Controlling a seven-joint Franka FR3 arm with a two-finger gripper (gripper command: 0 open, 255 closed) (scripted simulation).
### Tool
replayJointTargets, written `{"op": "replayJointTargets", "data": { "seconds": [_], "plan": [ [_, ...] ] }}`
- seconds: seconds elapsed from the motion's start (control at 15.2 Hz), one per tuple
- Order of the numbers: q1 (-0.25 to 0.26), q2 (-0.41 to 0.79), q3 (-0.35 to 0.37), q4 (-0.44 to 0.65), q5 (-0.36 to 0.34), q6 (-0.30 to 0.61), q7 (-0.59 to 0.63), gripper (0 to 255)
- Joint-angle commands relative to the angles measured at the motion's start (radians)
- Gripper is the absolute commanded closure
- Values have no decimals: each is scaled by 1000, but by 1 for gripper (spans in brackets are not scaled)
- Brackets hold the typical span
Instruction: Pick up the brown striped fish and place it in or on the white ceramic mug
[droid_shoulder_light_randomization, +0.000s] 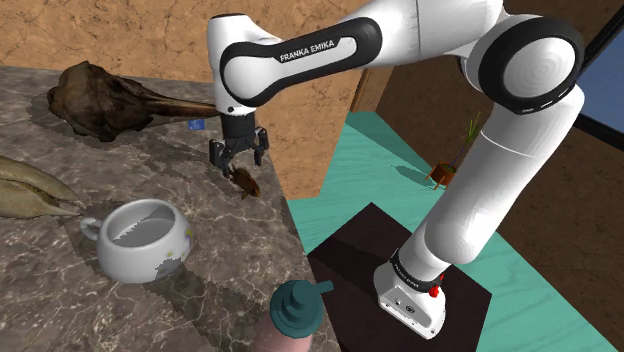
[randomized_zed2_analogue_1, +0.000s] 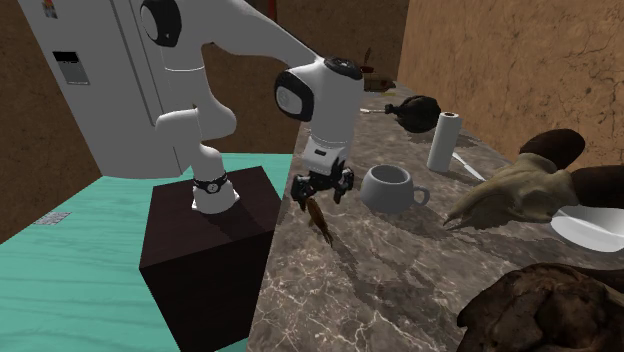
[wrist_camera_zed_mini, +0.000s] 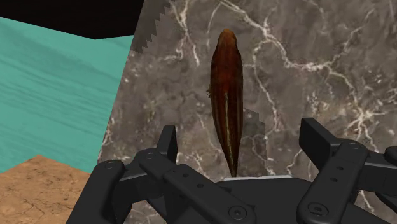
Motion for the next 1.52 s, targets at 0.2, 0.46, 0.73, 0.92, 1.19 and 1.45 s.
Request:
{"op": "replayJointTargets", "data": {
  "seconds": [0.2,0.46,0.73,0.92,1.19,1.45],
  "plan": [
    [5,23,1,-44,-9,65,9,0],
    [5,25,1,-50,-9,73,10,0],
    [5,25,1,-50,-9,73,10,0],
    [5,25,1,-50,-9,73,10,255],
    [5,25,1,-50,-10,73,10,255],
    [4,18,1,-44,-7,61,8,255]
  ]
}}
